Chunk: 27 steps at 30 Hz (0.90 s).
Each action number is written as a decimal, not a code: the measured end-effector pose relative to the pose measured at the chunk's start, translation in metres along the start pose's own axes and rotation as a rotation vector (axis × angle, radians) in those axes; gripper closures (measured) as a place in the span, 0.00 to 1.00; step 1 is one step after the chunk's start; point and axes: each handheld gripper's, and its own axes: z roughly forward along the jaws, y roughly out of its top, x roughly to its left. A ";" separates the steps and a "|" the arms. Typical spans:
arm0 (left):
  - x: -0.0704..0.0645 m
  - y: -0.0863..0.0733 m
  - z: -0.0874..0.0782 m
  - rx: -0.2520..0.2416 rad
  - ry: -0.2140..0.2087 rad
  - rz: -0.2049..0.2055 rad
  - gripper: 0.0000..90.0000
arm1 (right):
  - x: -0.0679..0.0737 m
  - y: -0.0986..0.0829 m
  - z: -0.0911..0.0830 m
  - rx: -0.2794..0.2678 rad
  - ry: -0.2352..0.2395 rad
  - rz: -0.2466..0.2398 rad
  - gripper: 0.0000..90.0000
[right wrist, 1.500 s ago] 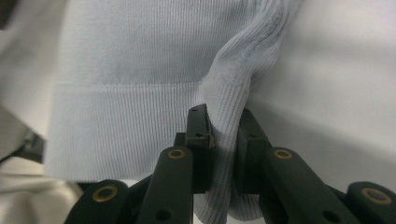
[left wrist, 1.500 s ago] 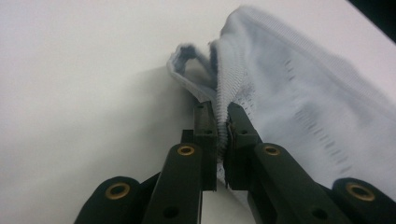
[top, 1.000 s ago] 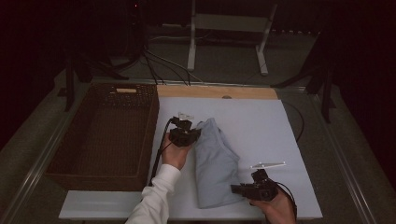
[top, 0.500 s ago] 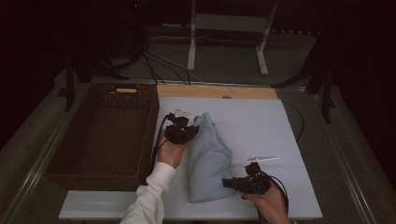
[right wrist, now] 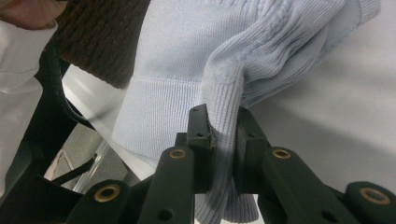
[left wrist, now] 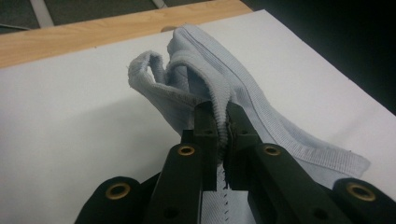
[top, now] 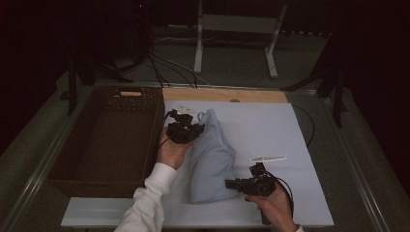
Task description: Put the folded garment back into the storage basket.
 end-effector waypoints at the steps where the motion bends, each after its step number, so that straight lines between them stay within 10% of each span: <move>1: 0.000 0.001 -0.001 -0.002 -0.001 0.001 0.96 | 0.001 0.001 0.000 0.000 0.002 0.000 0.89; 27: 0.010 0.024 -0.031 -0.028 0.038 0.042 0.96 | 0.031 0.032 0.007 -0.028 0.062 -0.017 0.89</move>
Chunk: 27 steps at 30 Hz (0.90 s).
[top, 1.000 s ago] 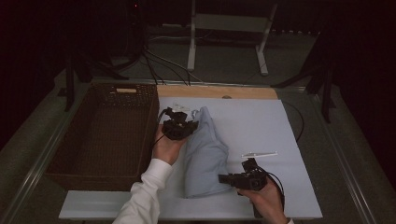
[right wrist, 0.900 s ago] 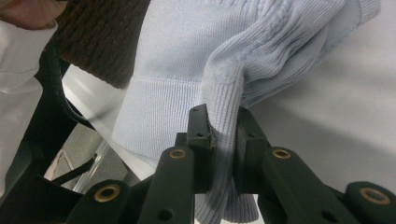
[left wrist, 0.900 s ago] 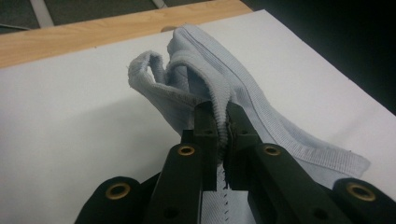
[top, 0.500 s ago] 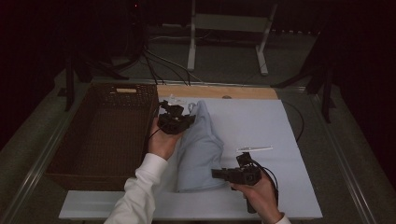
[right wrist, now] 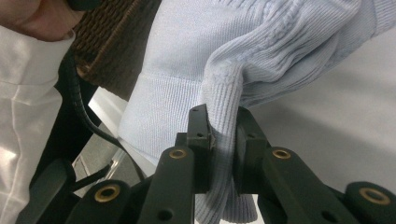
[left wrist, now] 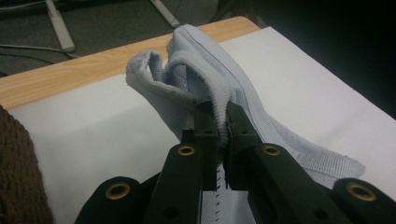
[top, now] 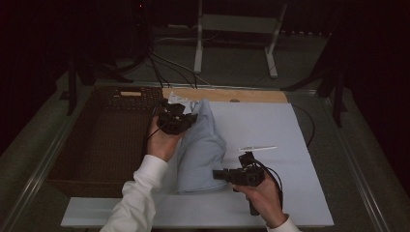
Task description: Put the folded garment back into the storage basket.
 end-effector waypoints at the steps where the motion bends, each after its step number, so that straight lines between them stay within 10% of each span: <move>1: 0.001 0.000 -0.001 -0.002 -0.003 -0.001 0.96 | 0.001 0.001 0.000 -0.001 0.003 0.000 0.89; 27: 0.028 0.011 -0.031 -0.060 -0.005 -0.015 0.96 | 0.029 0.033 0.015 -0.029 0.052 -0.017 0.89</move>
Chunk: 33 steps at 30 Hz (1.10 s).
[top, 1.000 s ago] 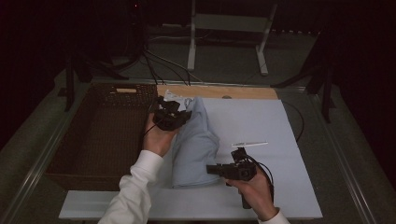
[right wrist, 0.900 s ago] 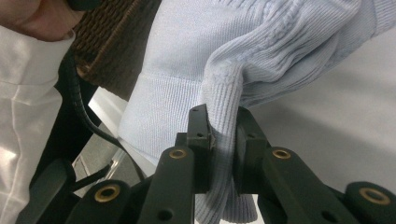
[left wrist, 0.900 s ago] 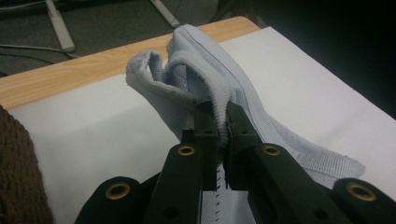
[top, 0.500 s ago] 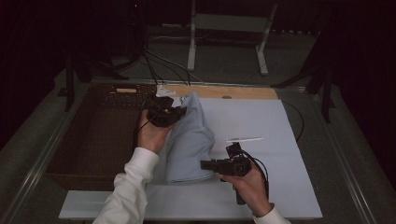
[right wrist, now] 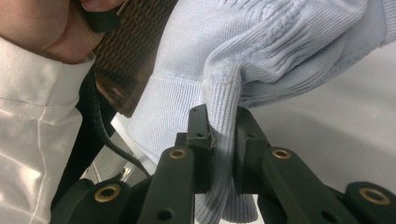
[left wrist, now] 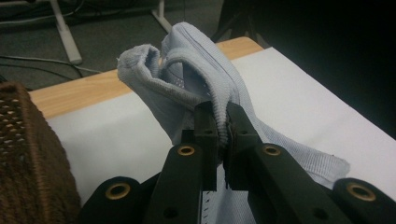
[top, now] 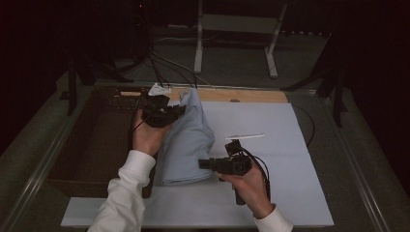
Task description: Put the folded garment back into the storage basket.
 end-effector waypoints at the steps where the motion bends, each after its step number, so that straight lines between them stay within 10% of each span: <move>1: 0.001 0.001 -0.001 0.000 0.000 0.004 0.96 | 0.001 0.002 0.000 -0.003 0.001 0.000 0.89; 33: 0.035 0.016 -0.029 -0.033 0.019 0.001 0.96 | 0.029 0.038 0.023 -0.009 0.028 -0.024 0.89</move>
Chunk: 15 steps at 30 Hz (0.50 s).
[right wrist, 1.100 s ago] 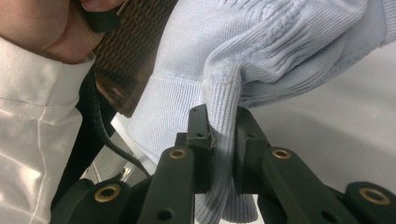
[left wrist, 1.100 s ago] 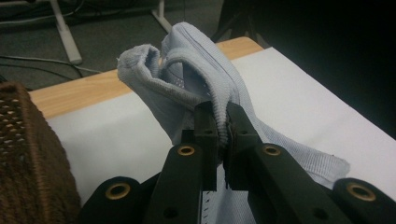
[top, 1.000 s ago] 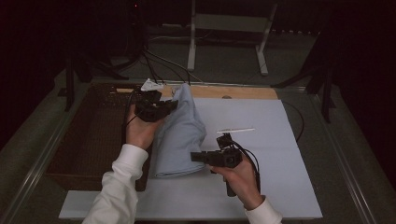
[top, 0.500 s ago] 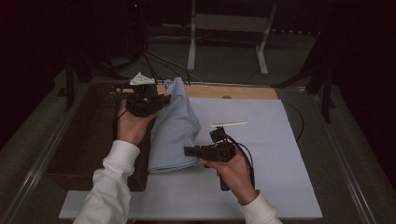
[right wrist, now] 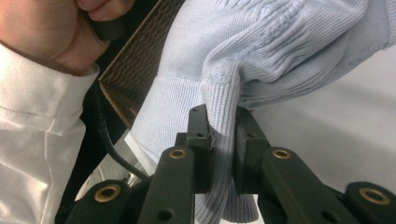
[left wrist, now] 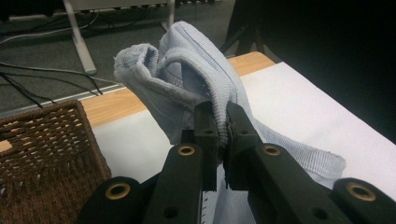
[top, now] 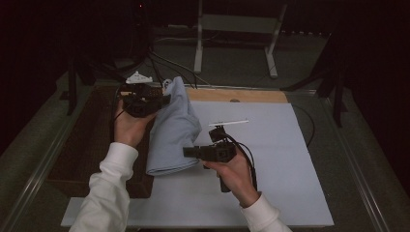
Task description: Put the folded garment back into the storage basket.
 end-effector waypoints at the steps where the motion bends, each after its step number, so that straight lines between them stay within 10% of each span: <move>1: 0.000 0.000 0.000 0.000 0.000 0.000 0.96 | 0.000 0.000 0.000 0.000 0.000 0.000 0.89; 15: 0.016 0.002 -0.010 -0.014 0.010 -0.003 0.96 | 0.005 0.009 0.016 0.002 -0.002 0.003 0.89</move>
